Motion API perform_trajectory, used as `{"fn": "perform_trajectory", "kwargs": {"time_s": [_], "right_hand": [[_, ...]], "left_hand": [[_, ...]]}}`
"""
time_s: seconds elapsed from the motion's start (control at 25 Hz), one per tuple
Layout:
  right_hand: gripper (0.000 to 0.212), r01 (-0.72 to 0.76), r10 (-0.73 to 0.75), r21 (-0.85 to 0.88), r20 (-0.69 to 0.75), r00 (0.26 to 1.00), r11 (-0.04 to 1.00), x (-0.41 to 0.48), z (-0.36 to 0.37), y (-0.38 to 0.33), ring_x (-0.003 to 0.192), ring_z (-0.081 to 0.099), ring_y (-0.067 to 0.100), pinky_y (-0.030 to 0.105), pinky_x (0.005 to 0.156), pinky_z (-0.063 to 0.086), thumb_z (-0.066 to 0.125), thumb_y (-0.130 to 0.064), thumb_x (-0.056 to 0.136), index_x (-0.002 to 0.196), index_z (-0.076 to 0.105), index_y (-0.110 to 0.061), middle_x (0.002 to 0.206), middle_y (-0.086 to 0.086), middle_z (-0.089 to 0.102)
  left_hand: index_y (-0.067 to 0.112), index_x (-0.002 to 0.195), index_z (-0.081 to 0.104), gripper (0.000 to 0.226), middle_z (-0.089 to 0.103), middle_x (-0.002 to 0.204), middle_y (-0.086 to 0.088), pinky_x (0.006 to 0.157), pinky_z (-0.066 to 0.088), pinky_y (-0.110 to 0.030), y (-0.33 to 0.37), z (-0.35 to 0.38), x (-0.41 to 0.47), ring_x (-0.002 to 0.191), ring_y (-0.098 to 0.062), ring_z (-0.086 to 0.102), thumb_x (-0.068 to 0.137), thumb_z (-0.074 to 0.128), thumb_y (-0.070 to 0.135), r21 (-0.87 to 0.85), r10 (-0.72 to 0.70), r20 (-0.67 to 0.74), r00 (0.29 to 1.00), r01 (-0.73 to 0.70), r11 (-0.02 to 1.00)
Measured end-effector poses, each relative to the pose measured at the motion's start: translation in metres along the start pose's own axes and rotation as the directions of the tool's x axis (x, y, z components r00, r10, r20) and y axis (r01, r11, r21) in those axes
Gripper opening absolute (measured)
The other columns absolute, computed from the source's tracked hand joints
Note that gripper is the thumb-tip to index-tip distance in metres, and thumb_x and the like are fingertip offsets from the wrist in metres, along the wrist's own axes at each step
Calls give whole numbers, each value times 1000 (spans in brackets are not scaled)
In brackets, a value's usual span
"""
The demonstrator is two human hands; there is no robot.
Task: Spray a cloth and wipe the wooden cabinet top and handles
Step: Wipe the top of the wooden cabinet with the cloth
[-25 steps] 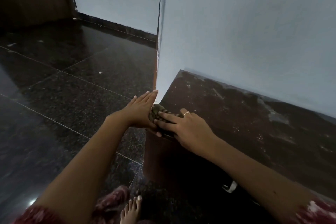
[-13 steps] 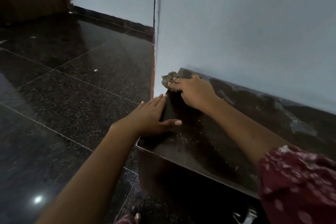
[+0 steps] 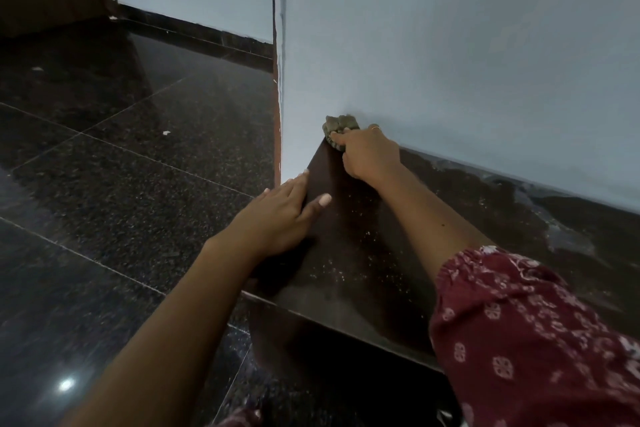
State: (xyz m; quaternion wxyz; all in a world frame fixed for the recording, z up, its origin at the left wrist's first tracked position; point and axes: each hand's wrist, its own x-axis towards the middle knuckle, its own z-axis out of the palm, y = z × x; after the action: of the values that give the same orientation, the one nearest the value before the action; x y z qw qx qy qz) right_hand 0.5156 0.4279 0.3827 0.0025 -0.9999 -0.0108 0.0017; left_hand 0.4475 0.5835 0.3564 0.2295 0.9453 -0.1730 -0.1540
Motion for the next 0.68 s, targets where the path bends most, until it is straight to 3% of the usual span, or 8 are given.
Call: {"fn": "perform_trajectory", "kwargs": {"time_s": [0.24, 0.4, 0.56, 0.68], "right_hand": [[49, 51, -51, 5, 3, 999, 999, -86, -6, -30, 133, 35, 30, 45, 98, 43, 41, -16, 94, 141, 36, -31, 147, 1, 42], [50, 146, -146, 0, 6, 989, 989, -141, -3, -46, 127, 38, 29, 40, 88, 47, 38, -18, 95, 143, 31, -30, 148, 0, 40], [55, 244, -244, 28, -5, 970, 969, -188, 0, -53, 126, 35, 30, 38, 86, 44, 38, -17, 94, 143, 27, -36, 155, -5, 29], [54, 358, -358, -4, -64, 932, 934, -214, 8, -50, 108, 53, 31, 35, 70, 48, 47, -13, 85, 133, 46, -38, 143, -6, 49]], "left_hand": [[21, 150, 10, 60, 11, 160, 2, 122, 1, -40, -5, -1, -14, 148, -11, 7, 96, 12, 49, -164, -4, -52, 999, -5, 987], [24, 147, 27, 71, 27, 156, 0, 120, 9, -51, 2, -1, -16, 146, -16, 19, 90, 6, 61, -338, 2, -81, 997, -29, 941], [23, 147, 26, 67, 24, 157, -5, 121, 7, -47, 9, -4, -22, 146, -24, 17, 93, 4, 57, -411, -53, -38, 998, 33, 911], [22, 146, 30, 66, 26, 156, -7, 119, 11, -42, 15, -6, -29, 146, -26, 19, 94, 6, 56, -413, -70, -23, 997, 55, 909]]}}
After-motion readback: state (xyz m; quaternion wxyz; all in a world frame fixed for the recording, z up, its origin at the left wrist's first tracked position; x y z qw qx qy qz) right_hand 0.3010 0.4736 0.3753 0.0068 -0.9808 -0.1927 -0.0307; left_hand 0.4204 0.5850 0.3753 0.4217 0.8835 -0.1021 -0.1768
